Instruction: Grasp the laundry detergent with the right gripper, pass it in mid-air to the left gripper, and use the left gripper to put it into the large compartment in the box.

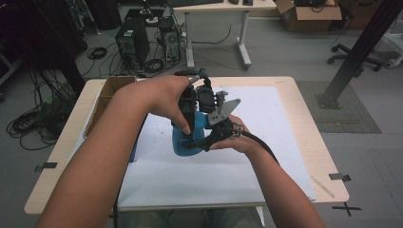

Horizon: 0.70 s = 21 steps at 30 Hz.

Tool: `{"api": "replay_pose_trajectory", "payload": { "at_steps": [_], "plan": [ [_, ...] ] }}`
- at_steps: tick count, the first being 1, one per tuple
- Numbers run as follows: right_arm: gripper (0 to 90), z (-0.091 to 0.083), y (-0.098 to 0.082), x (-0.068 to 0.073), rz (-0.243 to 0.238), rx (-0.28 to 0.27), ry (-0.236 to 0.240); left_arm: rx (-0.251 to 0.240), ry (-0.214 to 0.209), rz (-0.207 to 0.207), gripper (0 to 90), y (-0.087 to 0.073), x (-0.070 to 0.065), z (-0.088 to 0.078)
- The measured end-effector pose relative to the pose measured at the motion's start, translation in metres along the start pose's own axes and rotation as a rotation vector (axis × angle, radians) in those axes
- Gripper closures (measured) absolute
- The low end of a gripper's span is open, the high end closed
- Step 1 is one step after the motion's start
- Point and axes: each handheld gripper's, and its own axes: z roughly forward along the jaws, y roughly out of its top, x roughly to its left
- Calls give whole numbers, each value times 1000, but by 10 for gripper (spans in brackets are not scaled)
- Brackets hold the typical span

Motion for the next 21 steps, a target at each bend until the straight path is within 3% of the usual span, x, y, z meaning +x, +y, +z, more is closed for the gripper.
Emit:
{"api": "replay_pose_trajectory", "payload": {
  "at_steps": [21],
  "plan": [
    [432,-2,0,0,-2,-36,-10,16,7,-17,374,2,1,-6]
  ]
}}
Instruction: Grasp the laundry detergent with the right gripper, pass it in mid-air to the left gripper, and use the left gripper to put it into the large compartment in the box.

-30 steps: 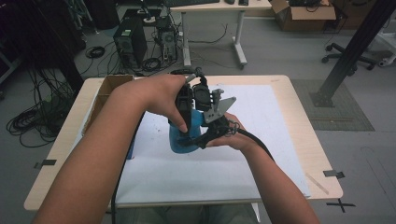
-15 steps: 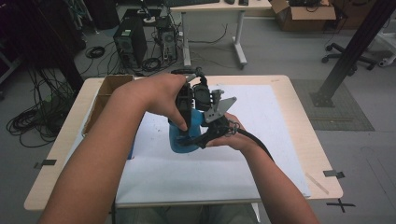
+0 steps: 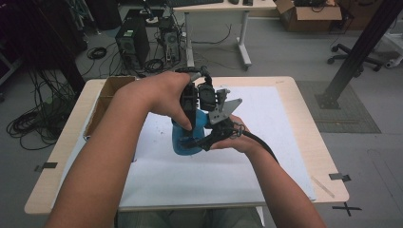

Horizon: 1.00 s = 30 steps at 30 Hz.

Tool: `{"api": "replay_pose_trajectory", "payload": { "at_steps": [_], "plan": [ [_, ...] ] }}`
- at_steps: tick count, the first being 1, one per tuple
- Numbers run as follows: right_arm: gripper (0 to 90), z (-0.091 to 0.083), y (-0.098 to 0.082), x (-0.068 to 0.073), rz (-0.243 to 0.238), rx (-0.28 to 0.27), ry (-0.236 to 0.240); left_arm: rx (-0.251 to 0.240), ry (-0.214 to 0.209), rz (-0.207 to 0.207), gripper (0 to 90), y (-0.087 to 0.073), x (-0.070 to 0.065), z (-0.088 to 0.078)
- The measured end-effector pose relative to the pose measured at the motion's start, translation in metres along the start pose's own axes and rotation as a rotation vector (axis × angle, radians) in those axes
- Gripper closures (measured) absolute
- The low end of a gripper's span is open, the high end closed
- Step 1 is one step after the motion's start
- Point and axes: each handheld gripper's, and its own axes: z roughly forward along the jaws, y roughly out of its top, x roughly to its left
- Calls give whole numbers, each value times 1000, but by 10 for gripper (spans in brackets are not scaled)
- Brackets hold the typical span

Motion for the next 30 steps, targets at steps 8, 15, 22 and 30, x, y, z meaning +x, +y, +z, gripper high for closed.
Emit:
{"api": "replay_pose_trajectory", "payload": {
  "at_steps": [8,15,22,30],
  "plan": [
    [306,3,-4,2,21,-5,-12,-1,-10,10,376,2,-1,-1],
    [196,2,-5,4,41,-16,-39,0,-8,6,376,2,0,-1],
    [93,-1,-6,5,51,-9,-60,6,-11,-8,376,1,3,0],
    [0,-4,-8,5,59,20,-67,8,-13,-28,376,0,6,0]
  ]
}}
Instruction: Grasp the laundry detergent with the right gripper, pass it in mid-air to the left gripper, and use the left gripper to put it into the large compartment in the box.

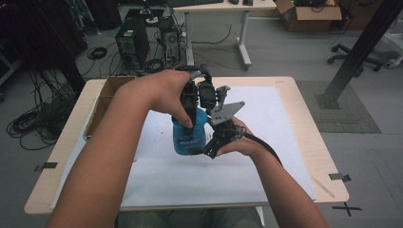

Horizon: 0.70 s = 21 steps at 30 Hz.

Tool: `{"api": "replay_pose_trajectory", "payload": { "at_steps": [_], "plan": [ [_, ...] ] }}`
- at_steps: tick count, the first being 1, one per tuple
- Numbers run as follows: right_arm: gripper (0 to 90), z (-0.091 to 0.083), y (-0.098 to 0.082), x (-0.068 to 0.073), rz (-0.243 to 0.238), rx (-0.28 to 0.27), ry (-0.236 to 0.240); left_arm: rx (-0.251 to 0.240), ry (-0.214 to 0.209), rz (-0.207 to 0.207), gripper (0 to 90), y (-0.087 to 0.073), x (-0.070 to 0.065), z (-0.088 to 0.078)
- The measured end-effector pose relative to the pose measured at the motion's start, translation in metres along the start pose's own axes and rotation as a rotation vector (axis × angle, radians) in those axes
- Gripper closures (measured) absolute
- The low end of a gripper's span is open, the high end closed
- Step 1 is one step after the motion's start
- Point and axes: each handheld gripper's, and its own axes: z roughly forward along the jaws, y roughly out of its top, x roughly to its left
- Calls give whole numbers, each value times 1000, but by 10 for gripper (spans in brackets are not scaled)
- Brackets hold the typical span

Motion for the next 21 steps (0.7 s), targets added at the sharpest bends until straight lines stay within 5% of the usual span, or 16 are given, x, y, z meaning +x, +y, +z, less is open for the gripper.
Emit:
{"api": "replay_pose_trajectory", "payload": {
  "at_steps": [10,21],
  "plan": [
    [1,-15,2,-4,-10,66,-33,-2,-5,-27,375,-6,6,-1],
    [2,-52,13,-9,-48,234,-74,1,-18,-75,375,-14,16,-2]
  ]
}}
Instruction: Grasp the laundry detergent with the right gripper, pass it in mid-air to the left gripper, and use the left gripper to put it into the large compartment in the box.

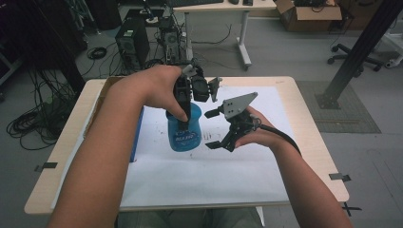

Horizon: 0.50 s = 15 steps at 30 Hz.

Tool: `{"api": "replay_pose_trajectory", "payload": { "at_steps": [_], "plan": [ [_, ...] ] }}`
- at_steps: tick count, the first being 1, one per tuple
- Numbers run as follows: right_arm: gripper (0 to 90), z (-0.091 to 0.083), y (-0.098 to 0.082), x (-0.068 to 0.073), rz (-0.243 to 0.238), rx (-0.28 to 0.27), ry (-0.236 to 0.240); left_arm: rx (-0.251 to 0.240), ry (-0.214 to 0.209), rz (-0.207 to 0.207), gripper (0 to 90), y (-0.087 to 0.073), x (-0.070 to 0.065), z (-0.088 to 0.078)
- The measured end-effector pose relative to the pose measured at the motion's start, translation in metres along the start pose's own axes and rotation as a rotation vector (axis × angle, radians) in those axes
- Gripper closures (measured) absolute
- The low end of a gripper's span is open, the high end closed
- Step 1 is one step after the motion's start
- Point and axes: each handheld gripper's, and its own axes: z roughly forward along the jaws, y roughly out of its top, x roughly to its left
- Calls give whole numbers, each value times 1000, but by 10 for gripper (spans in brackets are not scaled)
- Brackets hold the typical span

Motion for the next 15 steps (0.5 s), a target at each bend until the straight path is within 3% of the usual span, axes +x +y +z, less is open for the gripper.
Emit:
{"api": "replay_pose_trajectory", "payload": {
  "at_steps": [7,11,15],
  "plan": [
    [4,-23,-3,-3,-7,81,-41,49,49,-48,374,-2,4,5],
    [4,-35,-5,-4,-5,91,-54,69,37,-61,374,0,4,7],
    [4,-43,-6,-4,-5,108,-63,42,30,-123,374,3,2,7]
  ]
}}
